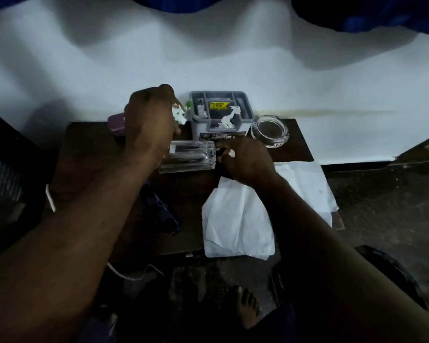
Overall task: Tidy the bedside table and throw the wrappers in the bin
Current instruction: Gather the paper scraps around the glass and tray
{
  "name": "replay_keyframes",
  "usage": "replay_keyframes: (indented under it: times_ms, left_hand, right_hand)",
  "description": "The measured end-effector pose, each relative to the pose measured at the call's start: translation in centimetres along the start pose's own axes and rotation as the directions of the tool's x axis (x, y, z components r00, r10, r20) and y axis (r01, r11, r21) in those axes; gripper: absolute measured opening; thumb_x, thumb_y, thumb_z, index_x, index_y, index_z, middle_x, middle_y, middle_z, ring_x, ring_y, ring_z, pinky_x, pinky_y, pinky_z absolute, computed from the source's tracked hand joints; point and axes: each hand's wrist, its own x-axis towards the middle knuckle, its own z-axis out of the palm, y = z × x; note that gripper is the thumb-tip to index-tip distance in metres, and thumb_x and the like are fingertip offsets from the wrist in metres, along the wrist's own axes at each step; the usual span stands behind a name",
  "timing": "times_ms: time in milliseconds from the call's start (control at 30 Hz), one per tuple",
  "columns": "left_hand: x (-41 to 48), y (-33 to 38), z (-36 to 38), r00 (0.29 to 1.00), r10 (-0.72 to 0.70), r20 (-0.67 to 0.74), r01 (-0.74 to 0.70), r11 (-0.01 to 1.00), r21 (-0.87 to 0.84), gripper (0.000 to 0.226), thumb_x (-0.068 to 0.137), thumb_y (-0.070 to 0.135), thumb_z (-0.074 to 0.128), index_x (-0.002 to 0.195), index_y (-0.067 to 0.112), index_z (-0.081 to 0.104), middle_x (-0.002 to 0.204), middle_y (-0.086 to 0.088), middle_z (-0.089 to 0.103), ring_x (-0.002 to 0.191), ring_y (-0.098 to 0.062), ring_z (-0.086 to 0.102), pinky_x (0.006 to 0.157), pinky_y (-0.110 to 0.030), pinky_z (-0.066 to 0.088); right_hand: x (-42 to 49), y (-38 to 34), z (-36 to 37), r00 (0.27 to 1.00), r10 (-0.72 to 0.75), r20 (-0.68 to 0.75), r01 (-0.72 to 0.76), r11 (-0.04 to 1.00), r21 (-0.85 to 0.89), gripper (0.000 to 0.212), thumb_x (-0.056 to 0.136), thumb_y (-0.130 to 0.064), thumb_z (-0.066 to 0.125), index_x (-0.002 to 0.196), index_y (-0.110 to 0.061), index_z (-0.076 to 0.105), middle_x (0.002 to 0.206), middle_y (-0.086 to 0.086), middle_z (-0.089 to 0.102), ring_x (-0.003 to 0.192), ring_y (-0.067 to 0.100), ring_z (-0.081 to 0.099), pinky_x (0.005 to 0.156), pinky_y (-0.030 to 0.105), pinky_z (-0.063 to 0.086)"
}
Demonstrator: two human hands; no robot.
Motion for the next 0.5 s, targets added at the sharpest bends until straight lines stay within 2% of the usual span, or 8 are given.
replay_keyframes:
  times_ms: [67,133,200,300,333,367,433,500]
  left_hand:
    - [0.0,-0.1,-0.3,0.999,-0.004,0.035,0.003,0.999,0.046,0.037,0.091,0.037,0.058,0.073,0.01,0.074,0.058,-0.003,0.069,0.052,-0.021,0.065,0.053,-0.027,0.044]
    - [0.1,-0.5,-0.4,0.995,0.096,0.041,-0.102,0.974,0.203,0.038,0.091,0.041,0.063,0.077,0.009,0.075,0.065,-0.005,0.071,0.06,-0.017,0.066,0.063,-0.022,0.049]
    - [0.4,-0.9,-0.4,0.987,0.152,0.053,-0.161,0.944,0.288,0.032,0.09,0.037,0.067,0.076,0.01,0.075,0.061,0.001,0.066,0.055,-0.003,0.06,0.05,-0.006,0.036]
    - [0.9,-1.2,-0.5,0.987,0.143,0.067,-0.157,0.938,0.308,0.025,0.088,0.038,0.071,0.078,0.016,0.073,0.059,0.006,0.065,0.054,0.011,0.06,0.05,-0.002,0.036]
    - [1.2,-1.5,-0.4,0.986,0.152,0.075,-0.167,0.945,0.281,0.021,0.086,0.039,0.072,0.081,0.018,0.072,0.063,0.004,0.069,0.055,0.004,0.064,0.057,-0.006,0.046]
    - [1.4,-1.8,-0.3,0.984,0.153,0.088,-0.17,0.955,0.243,0.016,0.082,0.036,0.073,0.084,0.02,0.07,0.068,0.002,0.072,0.055,-0.006,0.069,0.067,-0.022,0.058]
    - [1.7,-2.4,-0.1,0.978,0.154,0.142,-0.182,0.96,0.212,0.01,0.081,0.029,0.071,0.088,0.024,0.068,0.078,0.0,0.074,0.061,-0.023,0.073,0.066,-0.046,0.062]
    - [1.8,-2.9,0.2,0.96,0.191,0.205,-0.242,0.934,0.261,0.005,0.086,0.023,0.068,0.09,0.024,0.07,0.083,0.002,0.074,0.062,-0.022,0.073,0.064,-0.046,0.062]
  right_hand:
    - [0.1,-0.1,0.2,1.0,0.009,0.03,-0.006,0.997,-0.075,0.041,0.087,-0.028,0.064,0.126,-0.036,0.073,0.122,0.006,0.076,0.111,0.032,0.069,0.089,0.036,0.054]
    - [0.3,-0.3,0.5,0.998,0.024,0.05,-0.018,0.993,-0.114,0.041,0.087,-0.029,0.064,0.126,-0.038,0.072,0.123,0.006,0.075,0.112,0.032,0.069,0.09,0.038,0.055]
    - [0.4,-0.4,0.8,0.998,0.047,0.044,-0.041,0.991,-0.127,0.043,0.083,-0.037,0.059,0.124,-0.039,0.073,0.12,0.005,0.076,0.11,0.033,0.07,0.09,0.038,0.057]
    - [0.7,-0.2,1.0,0.996,0.082,-0.015,-0.083,0.99,-0.11,0.036,0.082,-0.039,0.06,0.113,-0.036,0.077,0.116,0.0,0.077,0.106,0.028,0.071,0.084,0.032,0.052]
    - [0.7,-0.1,1.0,0.996,0.088,-0.03,-0.091,0.99,-0.112,0.028,0.084,-0.036,0.064,0.108,-0.034,0.079,0.114,-0.001,0.078,0.104,0.026,0.072,0.082,0.03,0.05]
    - [0.8,0.1,1.0,0.995,0.085,-0.045,-0.09,0.989,-0.115,0.021,0.085,-0.031,0.067,0.102,-0.031,0.08,0.111,-0.001,0.078,0.101,0.026,0.072,0.079,0.03,0.049]
    - [0.8,0.4,1.1,0.995,0.077,-0.065,-0.085,0.988,-0.132,0.013,0.086,-0.025,0.067,0.091,-0.028,0.079,0.104,-0.001,0.078,0.097,0.025,0.071,0.074,0.028,0.045]
    - [0.6,0.7,1.1,0.995,0.085,-0.059,-0.092,0.988,-0.124,0.009,0.086,-0.027,0.069,0.087,-0.029,0.077,0.102,-0.001,0.077,0.096,0.024,0.071,0.073,0.027,0.042]
